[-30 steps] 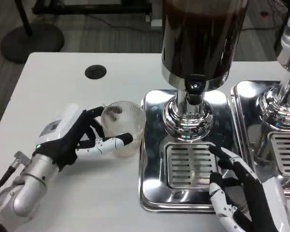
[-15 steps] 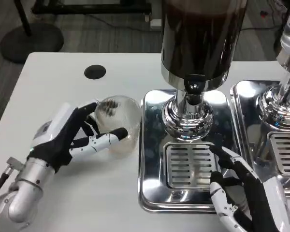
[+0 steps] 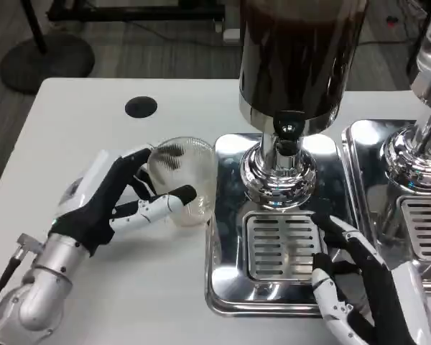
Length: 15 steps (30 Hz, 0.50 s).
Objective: Grasp the cup under the faucet to collect the drink, then remove the cup.
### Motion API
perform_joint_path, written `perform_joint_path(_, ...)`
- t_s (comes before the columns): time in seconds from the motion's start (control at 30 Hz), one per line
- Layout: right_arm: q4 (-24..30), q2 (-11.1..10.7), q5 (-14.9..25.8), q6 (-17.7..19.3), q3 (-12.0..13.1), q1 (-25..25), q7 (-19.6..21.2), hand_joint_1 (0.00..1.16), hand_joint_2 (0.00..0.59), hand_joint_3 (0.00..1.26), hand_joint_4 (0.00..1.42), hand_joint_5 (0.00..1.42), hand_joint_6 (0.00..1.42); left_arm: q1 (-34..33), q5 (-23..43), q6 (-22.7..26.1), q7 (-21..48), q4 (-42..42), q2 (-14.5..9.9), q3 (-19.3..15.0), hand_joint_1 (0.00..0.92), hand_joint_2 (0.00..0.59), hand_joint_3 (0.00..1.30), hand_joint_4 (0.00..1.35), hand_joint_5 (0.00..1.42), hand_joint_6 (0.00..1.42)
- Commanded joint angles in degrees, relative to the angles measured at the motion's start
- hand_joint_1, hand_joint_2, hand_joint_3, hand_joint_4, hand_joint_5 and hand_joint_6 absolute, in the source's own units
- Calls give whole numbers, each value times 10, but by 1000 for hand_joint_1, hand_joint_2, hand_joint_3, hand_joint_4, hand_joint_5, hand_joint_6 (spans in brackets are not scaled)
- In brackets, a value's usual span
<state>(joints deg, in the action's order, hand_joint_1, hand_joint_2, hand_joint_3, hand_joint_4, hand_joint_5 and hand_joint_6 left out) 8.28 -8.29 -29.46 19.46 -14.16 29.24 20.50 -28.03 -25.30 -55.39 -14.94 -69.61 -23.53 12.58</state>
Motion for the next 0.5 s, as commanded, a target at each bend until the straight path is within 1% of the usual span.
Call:
perform_joint_path(0.03, 0, 4, 1, 9, 4, 2, 1, 371, 483, 263, 220, 261, 441, -19, 2, -17, 14, 10, 13, 3, 210, 256, 366, 396, 642, 745)
perform_joint_path(0.5, 4, 16, -6, 15, 8, 15, 10, 371, 485, 263, 220, 261, 425, -31, -3, -19, 48, 14, 45, 25, 211, 257, 374, 397, 642, 745)
